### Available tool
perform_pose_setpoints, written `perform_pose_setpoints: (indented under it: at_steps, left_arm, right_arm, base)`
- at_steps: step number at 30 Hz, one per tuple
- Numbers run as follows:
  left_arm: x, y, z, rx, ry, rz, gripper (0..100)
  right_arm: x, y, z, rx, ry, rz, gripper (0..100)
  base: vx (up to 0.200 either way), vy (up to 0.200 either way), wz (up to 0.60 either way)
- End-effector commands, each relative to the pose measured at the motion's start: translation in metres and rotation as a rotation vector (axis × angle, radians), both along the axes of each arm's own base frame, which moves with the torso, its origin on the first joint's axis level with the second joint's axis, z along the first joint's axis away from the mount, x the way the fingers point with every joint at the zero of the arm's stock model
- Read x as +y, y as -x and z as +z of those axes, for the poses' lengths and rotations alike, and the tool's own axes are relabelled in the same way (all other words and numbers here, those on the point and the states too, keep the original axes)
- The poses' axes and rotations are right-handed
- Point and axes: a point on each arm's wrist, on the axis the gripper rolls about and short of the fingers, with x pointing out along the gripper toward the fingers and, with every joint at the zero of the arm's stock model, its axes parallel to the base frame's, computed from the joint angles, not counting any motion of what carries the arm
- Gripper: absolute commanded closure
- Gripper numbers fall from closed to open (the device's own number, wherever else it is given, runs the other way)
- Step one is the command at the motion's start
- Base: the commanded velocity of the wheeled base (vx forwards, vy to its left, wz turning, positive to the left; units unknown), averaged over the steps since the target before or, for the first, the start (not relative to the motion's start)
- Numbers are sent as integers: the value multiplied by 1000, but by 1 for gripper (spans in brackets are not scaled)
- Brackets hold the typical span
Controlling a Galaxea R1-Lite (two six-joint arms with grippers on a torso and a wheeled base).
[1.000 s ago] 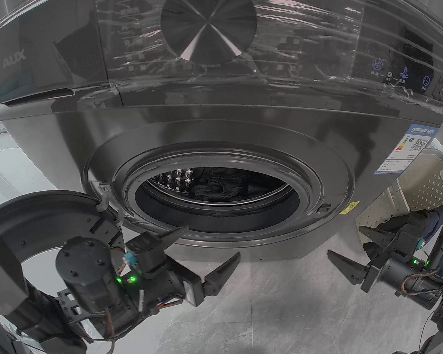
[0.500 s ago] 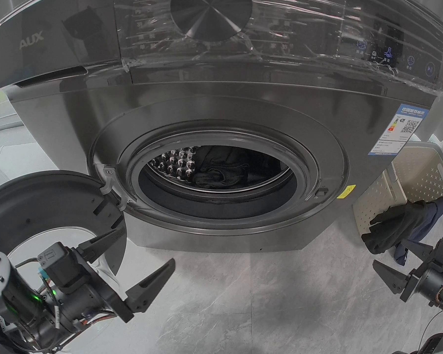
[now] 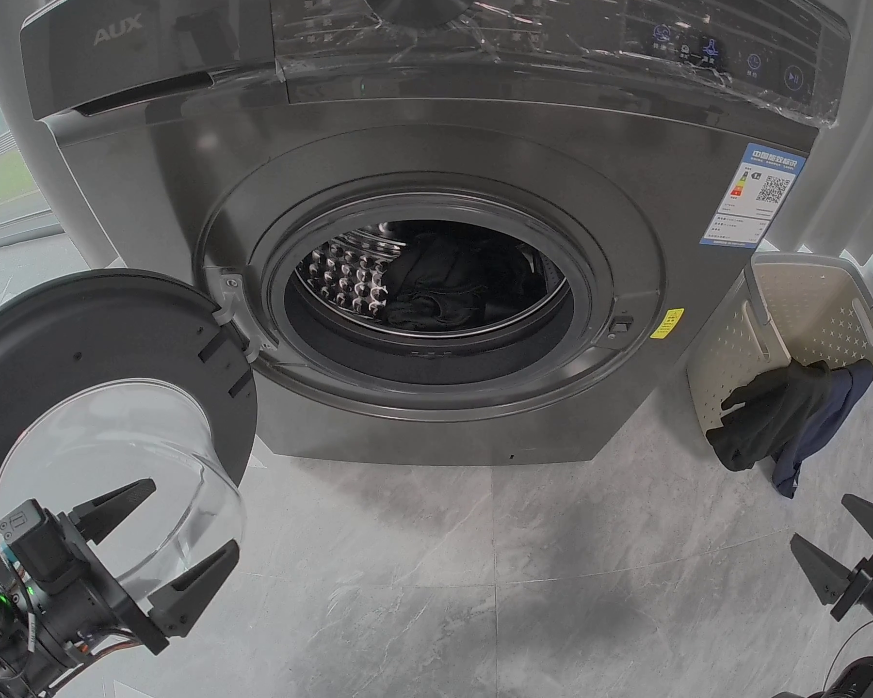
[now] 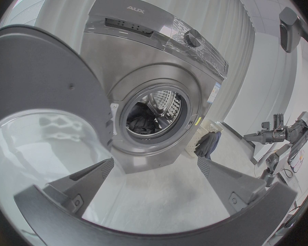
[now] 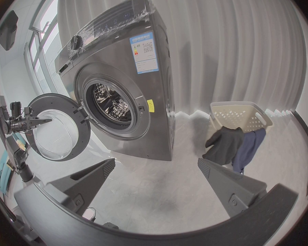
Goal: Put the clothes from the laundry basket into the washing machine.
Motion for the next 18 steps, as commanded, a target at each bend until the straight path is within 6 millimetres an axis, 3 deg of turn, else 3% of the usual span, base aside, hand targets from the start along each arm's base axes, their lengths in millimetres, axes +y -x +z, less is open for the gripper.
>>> perform_pose_setpoints:
  at_steps: [1, 5, 15, 18]
  left_arm:
    - [31, 30, 0, -72, 54, 76, 0]
    - [40, 40, -4, -76, 56, 120, 0]
    - [60, 79, -26, -127, 71, 233, 0]
    - [63, 97, -51, -82, 49, 304, 0]
  right_arm:
    - [-9, 24, -7, -88, -23, -57, 0]
    - [-10, 29, -9, -104, -22, -69, 0]
    - [-15, 49, -24, -141, -24, -157, 0]
    - [-15, 61, -40, -123, -6, -193, 0]
  base:
    - [0, 0, 0]
    - [-150, 0, 0]
    - [0, 0, 0]
    - [0, -67, 0]
